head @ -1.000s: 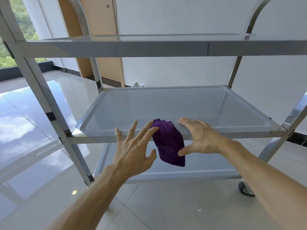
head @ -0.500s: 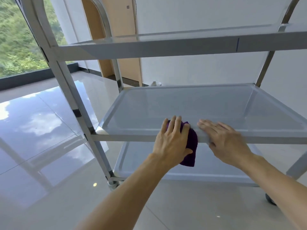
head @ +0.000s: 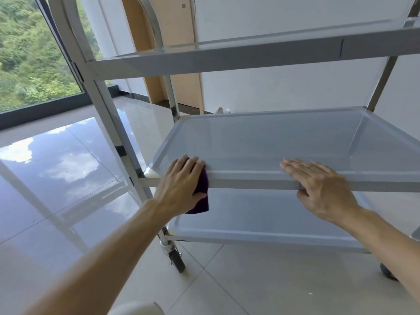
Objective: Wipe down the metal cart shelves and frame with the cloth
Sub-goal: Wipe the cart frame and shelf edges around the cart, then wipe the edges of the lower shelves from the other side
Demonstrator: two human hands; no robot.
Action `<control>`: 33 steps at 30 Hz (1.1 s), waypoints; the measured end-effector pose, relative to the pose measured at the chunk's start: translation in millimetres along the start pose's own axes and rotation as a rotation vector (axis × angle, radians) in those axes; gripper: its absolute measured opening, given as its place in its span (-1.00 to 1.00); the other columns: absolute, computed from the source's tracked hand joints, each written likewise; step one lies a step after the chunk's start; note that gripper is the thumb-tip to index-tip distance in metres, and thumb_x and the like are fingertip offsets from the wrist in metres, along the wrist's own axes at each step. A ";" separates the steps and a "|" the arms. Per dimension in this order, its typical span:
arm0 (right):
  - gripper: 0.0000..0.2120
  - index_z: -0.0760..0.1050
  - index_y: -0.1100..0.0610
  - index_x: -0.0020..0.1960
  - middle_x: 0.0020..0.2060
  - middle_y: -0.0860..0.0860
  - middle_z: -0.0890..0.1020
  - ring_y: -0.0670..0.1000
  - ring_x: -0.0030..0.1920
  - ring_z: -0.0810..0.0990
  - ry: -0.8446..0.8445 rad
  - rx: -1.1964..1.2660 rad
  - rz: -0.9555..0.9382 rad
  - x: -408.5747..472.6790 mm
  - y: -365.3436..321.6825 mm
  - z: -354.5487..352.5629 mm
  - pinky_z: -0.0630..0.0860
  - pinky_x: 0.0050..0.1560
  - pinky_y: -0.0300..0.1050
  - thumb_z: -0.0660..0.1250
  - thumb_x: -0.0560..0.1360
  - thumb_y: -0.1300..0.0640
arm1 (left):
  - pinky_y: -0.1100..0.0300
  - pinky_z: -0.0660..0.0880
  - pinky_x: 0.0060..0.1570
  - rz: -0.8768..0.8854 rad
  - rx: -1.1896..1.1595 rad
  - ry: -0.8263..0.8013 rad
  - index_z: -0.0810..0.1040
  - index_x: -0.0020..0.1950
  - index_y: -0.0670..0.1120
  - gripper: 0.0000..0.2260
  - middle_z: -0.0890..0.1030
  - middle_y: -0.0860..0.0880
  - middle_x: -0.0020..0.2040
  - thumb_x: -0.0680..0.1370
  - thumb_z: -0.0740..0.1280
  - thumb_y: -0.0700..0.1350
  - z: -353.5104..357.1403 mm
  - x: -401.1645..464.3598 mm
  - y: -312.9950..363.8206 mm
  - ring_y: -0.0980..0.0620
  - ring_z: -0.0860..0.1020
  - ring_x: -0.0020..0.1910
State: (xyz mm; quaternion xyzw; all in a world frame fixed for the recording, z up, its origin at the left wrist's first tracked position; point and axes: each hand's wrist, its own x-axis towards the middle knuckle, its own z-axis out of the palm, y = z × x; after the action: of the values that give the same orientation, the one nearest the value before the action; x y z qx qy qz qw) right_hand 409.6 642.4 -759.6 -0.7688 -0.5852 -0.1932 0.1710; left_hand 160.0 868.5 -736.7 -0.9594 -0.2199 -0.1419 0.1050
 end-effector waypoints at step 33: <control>-0.19 -0.31 -0.39 0.50 0.61 -0.16 0.02 -0.01 0.60 0.04 -0.349 -0.146 -0.019 64.3 -88.5 24.3 0.12 0.51 0.15 0.21 0.56 -0.03 | 0.46 0.37 0.20 -0.166 -0.602 0.255 0.41 0.41 0.08 -0.53 0.41 0.23 0.34 0.53 0.44 -0.06 -2.6 -64.4 -46.1 0.33 0.36 0.30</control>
State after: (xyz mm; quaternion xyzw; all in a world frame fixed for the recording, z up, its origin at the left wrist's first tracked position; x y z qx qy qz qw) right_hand 341.9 730.6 -745.4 -0.7954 -0.5977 -0.1006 0.0088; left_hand 83.0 883.2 -748.3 -0.9008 -0.2306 -0.3273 -0.1681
